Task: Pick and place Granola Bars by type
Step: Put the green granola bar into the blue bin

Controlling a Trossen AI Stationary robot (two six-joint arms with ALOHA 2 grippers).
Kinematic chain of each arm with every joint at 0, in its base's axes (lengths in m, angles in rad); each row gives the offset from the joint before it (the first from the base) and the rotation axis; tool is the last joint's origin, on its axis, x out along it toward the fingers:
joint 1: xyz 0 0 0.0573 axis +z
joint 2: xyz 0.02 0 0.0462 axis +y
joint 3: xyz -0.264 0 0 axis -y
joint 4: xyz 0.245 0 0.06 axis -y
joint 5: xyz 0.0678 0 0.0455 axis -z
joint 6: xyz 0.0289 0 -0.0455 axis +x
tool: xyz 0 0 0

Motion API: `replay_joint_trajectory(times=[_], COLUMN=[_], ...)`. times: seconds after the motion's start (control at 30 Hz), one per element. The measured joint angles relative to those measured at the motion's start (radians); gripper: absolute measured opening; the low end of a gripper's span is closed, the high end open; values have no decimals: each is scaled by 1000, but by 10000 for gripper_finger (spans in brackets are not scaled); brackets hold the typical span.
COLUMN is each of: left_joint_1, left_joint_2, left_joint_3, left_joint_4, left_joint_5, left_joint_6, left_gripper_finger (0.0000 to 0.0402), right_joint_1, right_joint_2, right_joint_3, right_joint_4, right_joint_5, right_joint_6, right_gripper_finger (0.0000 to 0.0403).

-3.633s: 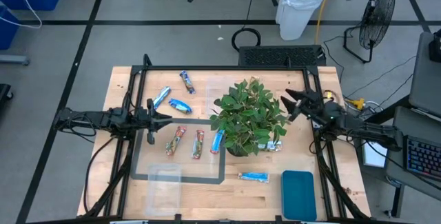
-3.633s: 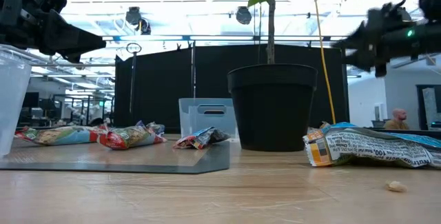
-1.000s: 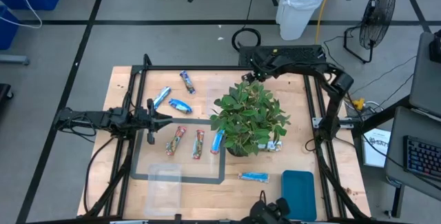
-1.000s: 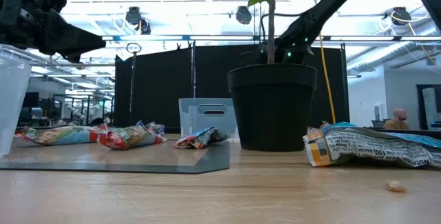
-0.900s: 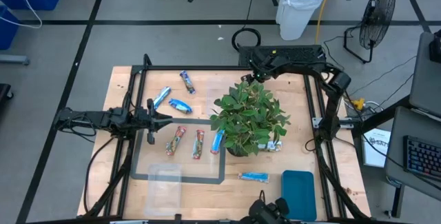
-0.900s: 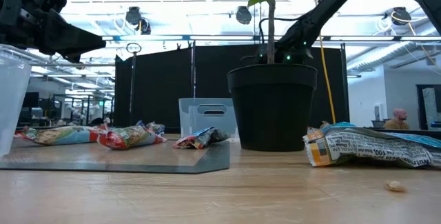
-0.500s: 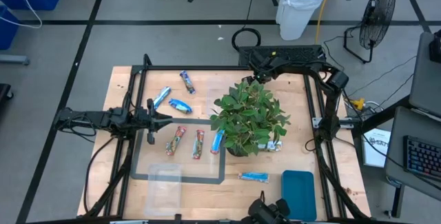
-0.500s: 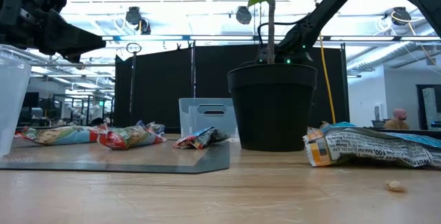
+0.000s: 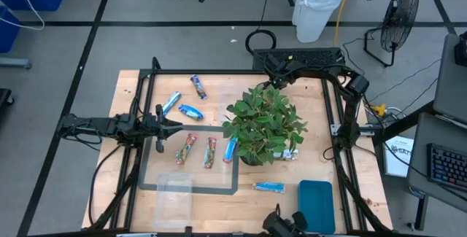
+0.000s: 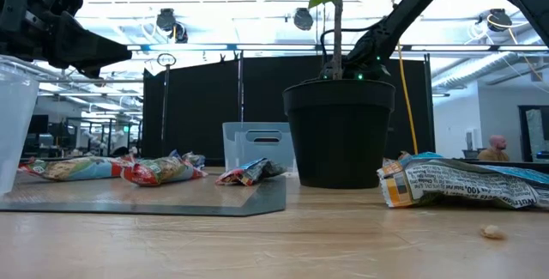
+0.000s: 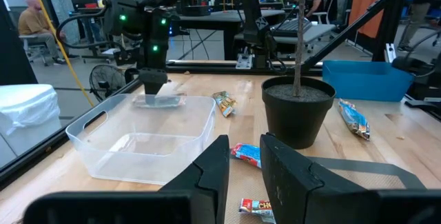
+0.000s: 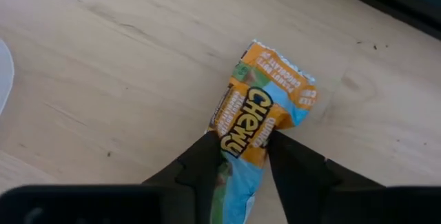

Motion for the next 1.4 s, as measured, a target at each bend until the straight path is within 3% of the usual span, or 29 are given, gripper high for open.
replay_joint_trajectory(times=[0.4, 0.67, 1.07, 1.23, 1.4], left_joint_1=[0, 0, 0, 0, 0], left_joint_2=[0, 0, 0, 0, 0], left_joint_3=[0, 0, 0, 0, 0], left_joint_4=[0, 0, 0, 0, 0], left_joint_5=[0, 0, 0, 0, 0], left_joint_6=[0, 0, 0, 0, 0], left_gripper_finger=[88, 88, 88, 88, 88], right_joint_1=[15, 39, 145, 219, 302], right_joint_2=[-10, -43, -400, -560, -700], right_joint_3=[0, 0, 0, 0, 0], right_joint_4=[2, -67, -278, -475, -652], right_joint_5=[1, -1, 23, 107, 108], right_joint_6=[-111, -193, -185, -93, 48], right_gripper_finger=[7, 0, 0, 0, 0])
